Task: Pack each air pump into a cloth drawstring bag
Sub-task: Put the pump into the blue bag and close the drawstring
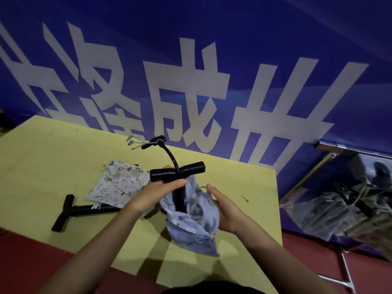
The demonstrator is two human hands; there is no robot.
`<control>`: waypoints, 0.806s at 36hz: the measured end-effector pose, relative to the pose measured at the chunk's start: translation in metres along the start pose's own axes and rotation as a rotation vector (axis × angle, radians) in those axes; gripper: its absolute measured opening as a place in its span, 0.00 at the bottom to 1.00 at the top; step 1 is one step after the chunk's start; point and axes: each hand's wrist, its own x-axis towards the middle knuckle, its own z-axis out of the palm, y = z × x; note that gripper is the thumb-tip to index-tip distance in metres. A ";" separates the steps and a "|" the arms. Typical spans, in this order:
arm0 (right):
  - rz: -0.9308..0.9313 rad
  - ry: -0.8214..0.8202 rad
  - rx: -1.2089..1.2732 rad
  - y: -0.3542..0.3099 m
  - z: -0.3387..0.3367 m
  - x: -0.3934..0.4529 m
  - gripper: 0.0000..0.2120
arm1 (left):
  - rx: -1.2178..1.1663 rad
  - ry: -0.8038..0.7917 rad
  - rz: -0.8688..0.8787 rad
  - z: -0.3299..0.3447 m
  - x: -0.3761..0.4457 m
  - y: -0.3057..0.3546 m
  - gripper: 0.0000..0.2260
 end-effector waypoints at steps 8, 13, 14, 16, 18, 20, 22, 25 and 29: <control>-0.207 0.382 -0.545 0.001 -0.010 0.023 0.16 | 0.048 -0.075 -0.067 -0.001 -0.003 0.002 0.09; -0.399 0.393 -0.473 -0.018 -0.008 0.021 0.15 | 0.026 -0.056 -0.074 -0.001 0.001 0.002 0.05; -0.413 0.338 -0.409 -0.022 -0.009 0.018 0.16 | 0.018 -0.037 -0.083 -0.003 0.002 0.001 0.05; -0.427 0.213 -0.267 -0.031 -0.013 0.014 0.16 | -0.010 -0.008 -0.080 -0.005 0.004 0.001 0.04; -0.429 0.133 -0.149 -0.036 -0.016 0.011 0.12 | -0.017 -0.007 -0.068 -0.004 0.005 0.002 0.04; -0.420 0.130 -0.051 -0.041 -0.015 0.008 0.08 | -0.028 -0.024 -0.043 0.001 0.002 0.011 0.08; -0.428 0.102 0.039 -0.046 -0.011 0.003 0.07 | -0.004 -0.049 -0.045 0.006 -0.005 0.024 0.09; -0.458 0.043 0.175 -0.055 -0.003 -0.007 0.05 | 0.027 -0.086 -0.035 0.003 0.004 0.014 0.07; -0.506 0.017 0.103 -0.059 0.002 -0.016 0.09 | 0.044 -0.106 -0.014 0.001 0.008 0.010 0.08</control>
